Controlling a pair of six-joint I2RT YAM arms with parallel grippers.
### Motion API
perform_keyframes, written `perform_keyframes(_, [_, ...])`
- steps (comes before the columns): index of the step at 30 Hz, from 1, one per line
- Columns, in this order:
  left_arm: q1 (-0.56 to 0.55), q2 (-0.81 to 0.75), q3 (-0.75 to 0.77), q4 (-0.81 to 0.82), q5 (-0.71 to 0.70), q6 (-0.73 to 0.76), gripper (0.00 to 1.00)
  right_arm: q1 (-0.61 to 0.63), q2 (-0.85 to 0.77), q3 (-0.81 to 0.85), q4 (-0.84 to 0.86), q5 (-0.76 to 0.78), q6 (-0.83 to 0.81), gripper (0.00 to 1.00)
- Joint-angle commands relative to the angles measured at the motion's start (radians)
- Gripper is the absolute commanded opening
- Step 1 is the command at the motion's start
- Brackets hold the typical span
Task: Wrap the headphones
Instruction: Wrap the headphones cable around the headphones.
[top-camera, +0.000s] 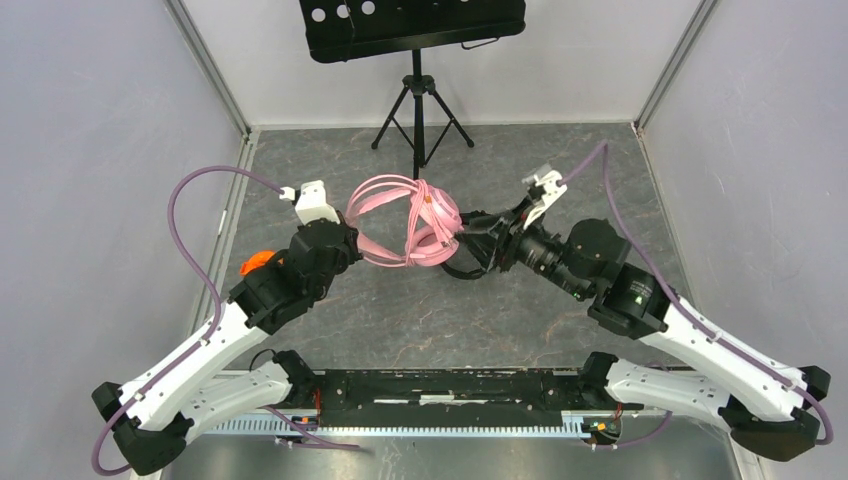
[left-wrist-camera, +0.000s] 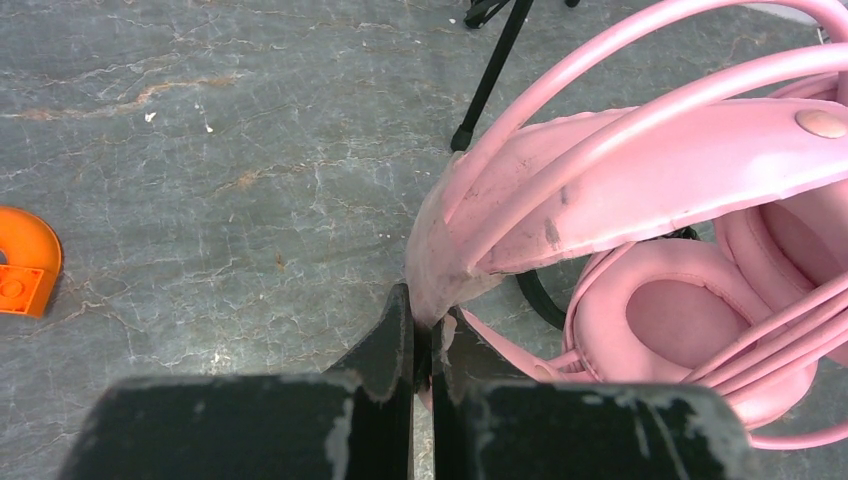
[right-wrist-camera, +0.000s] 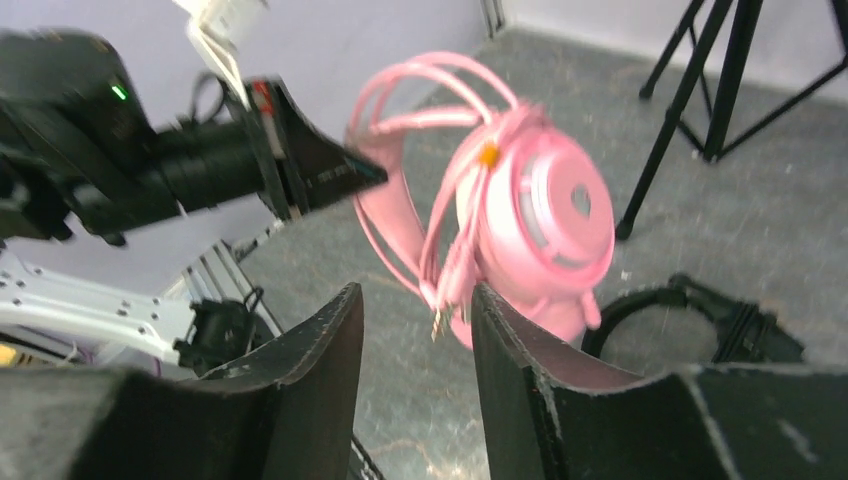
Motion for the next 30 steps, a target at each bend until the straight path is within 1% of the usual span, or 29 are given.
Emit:
perform_keyframes(1, [0.003, -0.035, 0.019, 0.166, -0.017, -0.019, 0.02, 0.005, 0.061, 0.132, -0.010, 0.038, -0.080, 0.46])
perform_keyframes(6, [0.003, -0.032, 0.019, 0.166, -0.009, -0.024, 0.02, 0.004, 0.154, 0.195, -0.015, 0.036, -0.107, 0.35])
perform_keyframes(8, [0.003, -0.030, 0.019, 0.166, -0.006, -0.028, 0.02, 0.006, 0.181, 0.200, -0.012, 0.032, -0.108, 0.34])
perform_keyframes(13, [0.003, -0.027, 0.025, 0.166, 0.000, -0.031, 0.02, 0.008, 0.222, 0.171, 0.000, 0.071, -0.114, 0.33])
perform_keyframes(17, [0.003, -0.027, 0.024, 0.166, -0.001, -0.031, 0.02, 0.015, 0.244, 0.126, 0.053, 0.029, -0.095, 0.24])
perform_keyframes(20, [0.003, -0.029, 0.024, 0.166, 0.000, -0.036, 0.02, 0.024, 0.261, 0.103, 0.074, 0.029, -0.079, 0.20])
perform_keyframes(30, [0.003, -0.030, 0.037, 0.163, 0.014, -0.040, 0.02, 0.046, 0.299, 0.076, 0.111, 0.053, -0.071, 0.19])
